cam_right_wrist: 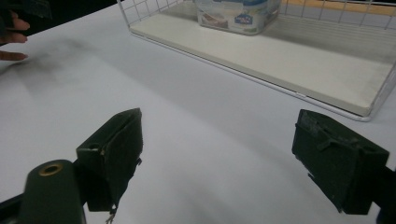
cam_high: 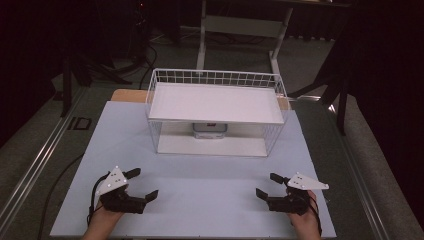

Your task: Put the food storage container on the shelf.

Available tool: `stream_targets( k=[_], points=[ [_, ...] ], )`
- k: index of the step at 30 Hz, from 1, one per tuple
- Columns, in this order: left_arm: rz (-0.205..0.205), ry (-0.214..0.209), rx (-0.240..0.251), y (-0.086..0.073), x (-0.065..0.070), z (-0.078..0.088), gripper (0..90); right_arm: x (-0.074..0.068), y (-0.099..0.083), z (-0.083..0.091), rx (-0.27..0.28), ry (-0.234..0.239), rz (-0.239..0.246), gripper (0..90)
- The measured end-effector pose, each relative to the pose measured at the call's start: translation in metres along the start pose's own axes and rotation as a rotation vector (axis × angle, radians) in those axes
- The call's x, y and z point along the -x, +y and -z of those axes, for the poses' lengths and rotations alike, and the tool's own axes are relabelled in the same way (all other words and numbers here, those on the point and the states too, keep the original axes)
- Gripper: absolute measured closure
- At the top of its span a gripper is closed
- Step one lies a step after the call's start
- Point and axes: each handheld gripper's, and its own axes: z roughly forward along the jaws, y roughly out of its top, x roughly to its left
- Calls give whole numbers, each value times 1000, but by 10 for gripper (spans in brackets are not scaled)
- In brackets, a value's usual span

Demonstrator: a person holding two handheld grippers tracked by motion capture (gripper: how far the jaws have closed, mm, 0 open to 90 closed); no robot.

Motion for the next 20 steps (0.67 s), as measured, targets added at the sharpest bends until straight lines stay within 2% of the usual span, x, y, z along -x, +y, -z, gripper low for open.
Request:
stream_targets(
  k=[6, 8, 20],
  points=[
    [1, -6, 20, 2, 2, 3, 23, 3, 3, 0, 38, -4, -24, 157],
    [6, -10, 19, 2, 2, 4, 23, 3, 4, -1, 44, 2, -18, 157],
    [17, -22, -7, -3, 1, 3, 23, 6, 4, -11, 21, 15, -26, 156]
  ],
)
